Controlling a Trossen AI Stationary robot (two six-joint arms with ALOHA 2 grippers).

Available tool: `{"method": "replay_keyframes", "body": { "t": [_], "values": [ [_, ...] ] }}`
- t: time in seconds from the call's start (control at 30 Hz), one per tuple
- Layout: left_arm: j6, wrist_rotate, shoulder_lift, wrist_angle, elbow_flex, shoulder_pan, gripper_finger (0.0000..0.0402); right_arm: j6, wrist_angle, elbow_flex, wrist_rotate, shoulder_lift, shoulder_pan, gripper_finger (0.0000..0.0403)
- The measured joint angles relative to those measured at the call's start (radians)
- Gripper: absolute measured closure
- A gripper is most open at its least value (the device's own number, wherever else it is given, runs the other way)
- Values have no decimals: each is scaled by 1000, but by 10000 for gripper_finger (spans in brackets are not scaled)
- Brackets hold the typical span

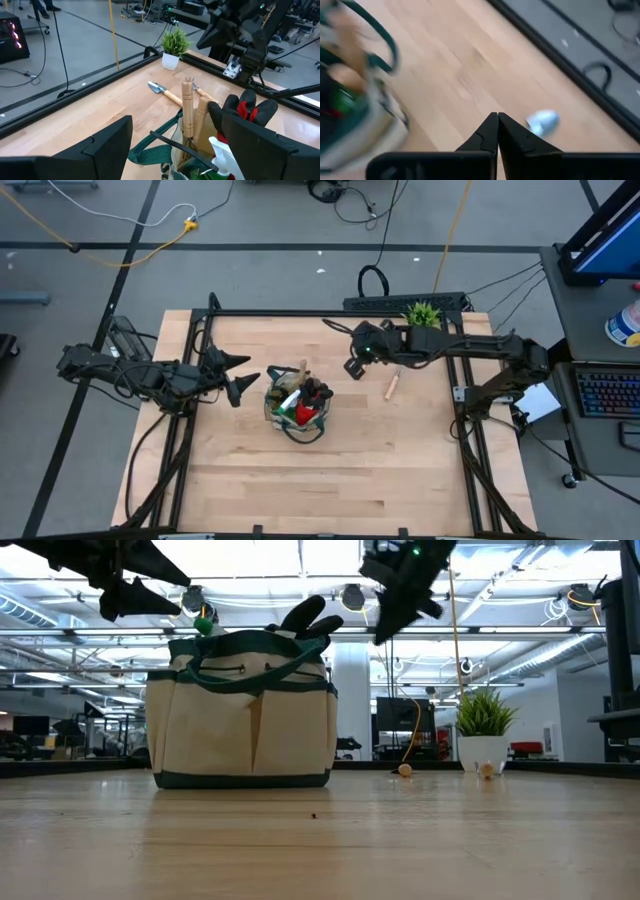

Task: Pick & Place Garden tools in Gardening bag
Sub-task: Put the brown hand rake into the brown gardening bag

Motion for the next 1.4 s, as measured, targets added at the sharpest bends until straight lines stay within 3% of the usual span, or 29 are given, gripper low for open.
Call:
{"method": "replay_keyframes", "body": {
  "t": [0.2,0.37,0.5,0.7,0.83,1.13,1.4],
  "values": [
    [-15,0,0,0,0,0,91,59,-214,-10,-6,-1,-33,399],
    [-15,0,0,0,0,0,91,77,-413,-30,-83,-1,-64,399],
    [-15,0,0,0,0,0,91,-42,-495,-75,-108,-1,-66,399],
    [-15,0,0,-1,0,0,91,-370,-537,-147,-108,0,-49,394],
    [-15,0,0,-1,0,0,91,-531,-534,-190,-110,0,-35,362],
    [-19,0,0,0,0,0,91,-754,-447,-286,-107,0,-31,249],
    [-28,0,0,1,0,0,91,-919,-289,-358,-108,0,-31,195]
  ]
}}
